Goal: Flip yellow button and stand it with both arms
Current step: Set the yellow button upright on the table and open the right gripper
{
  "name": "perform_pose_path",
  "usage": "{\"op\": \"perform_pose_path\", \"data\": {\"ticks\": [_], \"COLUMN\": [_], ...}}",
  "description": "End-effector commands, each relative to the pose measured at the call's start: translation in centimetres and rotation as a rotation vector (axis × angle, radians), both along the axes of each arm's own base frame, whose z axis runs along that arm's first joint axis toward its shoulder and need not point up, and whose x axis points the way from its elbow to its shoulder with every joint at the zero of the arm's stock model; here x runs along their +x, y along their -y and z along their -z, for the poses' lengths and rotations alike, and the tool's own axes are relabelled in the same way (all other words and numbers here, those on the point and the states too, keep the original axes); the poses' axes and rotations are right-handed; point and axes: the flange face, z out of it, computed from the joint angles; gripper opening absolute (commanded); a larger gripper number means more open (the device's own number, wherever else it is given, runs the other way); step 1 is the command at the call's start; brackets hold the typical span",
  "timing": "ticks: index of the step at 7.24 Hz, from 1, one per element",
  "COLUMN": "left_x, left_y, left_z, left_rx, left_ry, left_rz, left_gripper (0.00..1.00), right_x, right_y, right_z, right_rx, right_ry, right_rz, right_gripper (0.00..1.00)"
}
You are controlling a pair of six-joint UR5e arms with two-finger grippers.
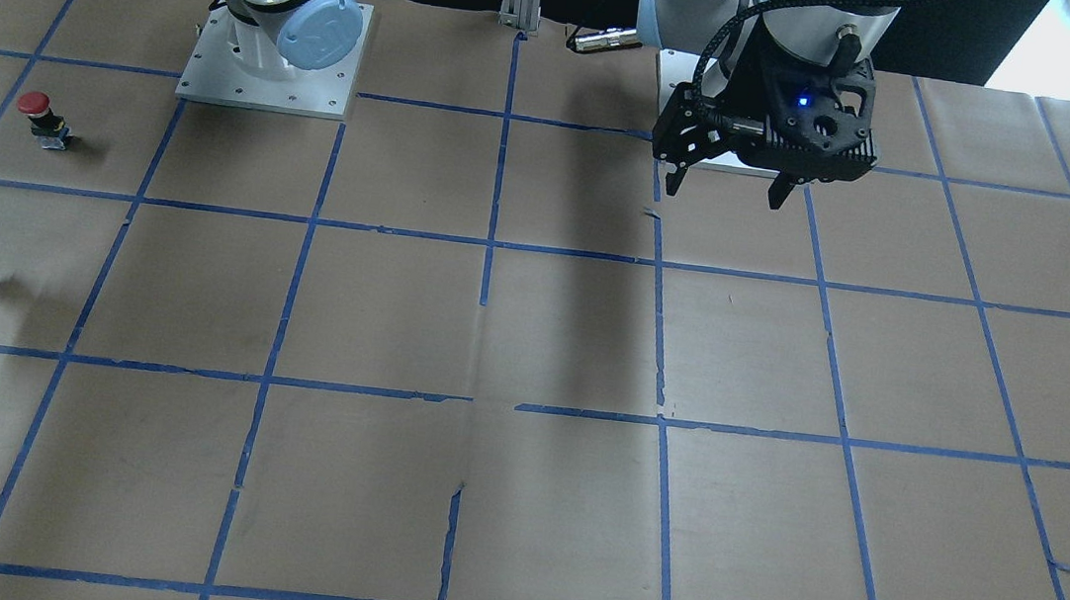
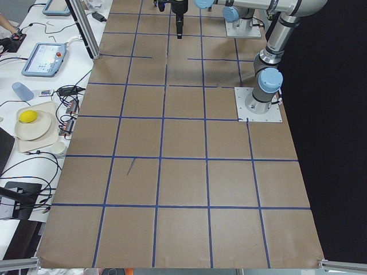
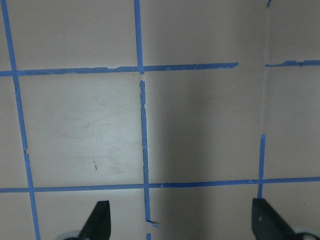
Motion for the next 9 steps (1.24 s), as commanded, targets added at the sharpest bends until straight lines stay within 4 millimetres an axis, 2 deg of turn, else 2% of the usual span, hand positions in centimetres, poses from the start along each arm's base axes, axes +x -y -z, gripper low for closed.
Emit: {"op": "perform_pose_path", "data": {"ticks": [1, 3, 4, 5, 6, 8, 9], "left_x": [0.3, 0.4, 0.3, 0.4, 0.4, 0.8, 0.9], "left_y": [0.8, 0.9, 0.7, 0.7, 0.7, 0.7, 0.2], "left_z": [-0.9, -0.8, -0.5, -0.7, -0.8, -0.8, -0.6], "left_rx": [-0.077, -0.075, -0.071, -0.074, -0.076, -0.073, -0.067], "left_ry": [-0.007, -0.01, -0.01, -0.008, -0.005, -0.006, -0.003], "left_rz": [0.019, 0.017, 0.02, 0.019, 0.019, 0.011, 0.009], "left_gripper": [1.0, 1.0, 1.0, 1.0, 1.0, 1.0, 1.0], "right_x": [0.2, -0.3, -0.3, -0.3, -0.2, -0.1, 0.3], "right_y": [-0.3, 0.1, 0.0, 0.1, 0.1, 0.0, -0.4], "right_z": [0.5, 2.8, 3.2, 3.3, 3.1, 1.6, -1.0], "right_rx": [0.021, 0.031, 0.036, 0.035, 0.033, 0.043, 0.085], "right_ry": [0.032, 0.052, 0.058, 0.062, 0.063, 0.04, -0.007], "right_rz": [-0.043, -0.074, -0.074, -0.073, -0.06, 0.018, 0.184], "right_gripper": [0.14, 0.17, 0.23, 0.69, 0.9, 0.96, 0.99]}}
